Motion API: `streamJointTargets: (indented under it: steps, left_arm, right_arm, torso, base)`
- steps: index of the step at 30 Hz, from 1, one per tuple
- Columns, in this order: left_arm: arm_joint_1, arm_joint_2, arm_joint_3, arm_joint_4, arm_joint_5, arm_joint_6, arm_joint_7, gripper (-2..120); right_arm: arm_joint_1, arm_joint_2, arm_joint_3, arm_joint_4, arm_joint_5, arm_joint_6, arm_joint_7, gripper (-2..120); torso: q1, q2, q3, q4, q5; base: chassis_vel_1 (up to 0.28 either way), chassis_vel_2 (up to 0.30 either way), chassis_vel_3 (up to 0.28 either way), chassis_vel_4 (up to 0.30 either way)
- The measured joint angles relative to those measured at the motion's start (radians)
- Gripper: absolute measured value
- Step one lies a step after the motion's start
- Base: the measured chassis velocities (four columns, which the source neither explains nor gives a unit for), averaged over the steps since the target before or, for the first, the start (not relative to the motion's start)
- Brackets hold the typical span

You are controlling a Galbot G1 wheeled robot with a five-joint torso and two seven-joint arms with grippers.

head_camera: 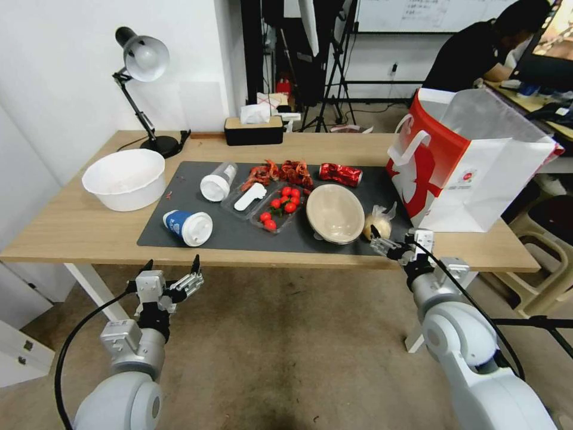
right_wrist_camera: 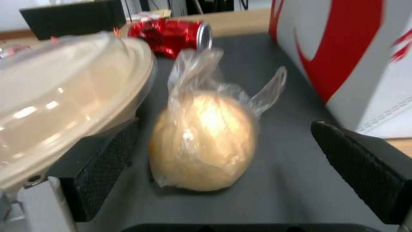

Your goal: Pick up the trash from the table and place it into the takeout bag.

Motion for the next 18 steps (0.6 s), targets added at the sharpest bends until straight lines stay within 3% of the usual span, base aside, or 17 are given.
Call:
streamJointTargets:
  steps: [8, 13, 15, 18]
  left_arm:
    - [0.003, -0.002, -0.004, 0.006, 0.002, -0.016, -0.004, 100]
    - [0.003, -0.002, -0.005, 0.007, 0.003, -0.019, -0.004, 100]
    - [0.002, -0.002, -0.005, 0.009, 0.003, -0.020, -0.005, 100]
    - [-0.002, -0.002, -0.006, 0.013, 0.003, -0.020, -0.006, 100]
  right_arm:
    - [0.046, 0.001, -0.028, -0.058, 0.006, -0.007, 0.010, 97]
    - [0.055, 0.003, -0.034, -0.068, 0.007, -0.007, 0.012, 84]
    - [0.072, 0.004, -0.043, -0.082, 0.009, -0.007, 0.013, 72]
    - [0.083, 0.004, -0.048, -0.088, 0.009, -0.007, 0.014, 67]
  torso:
    - [0.000, 0.000, 0.000, 0.0000, 0.0000]
    - [0.000, 0.000, 0.000, 0.0000, 0.0000]
    - [0.000, 0.000, 0.000, 0.0000, 0.0000]
    - [0.000, 0.000, 0.000, 0.0000, 0.0000]
  base:
    - [0.000, 0.000, 0.000, 0.000]
    - [0.000, 0.000, 0.000, 0.000]
    - [0.000, 0.000, 0.000, 0.000]
    - [0.000, 0.000, 0.000, 0.000]
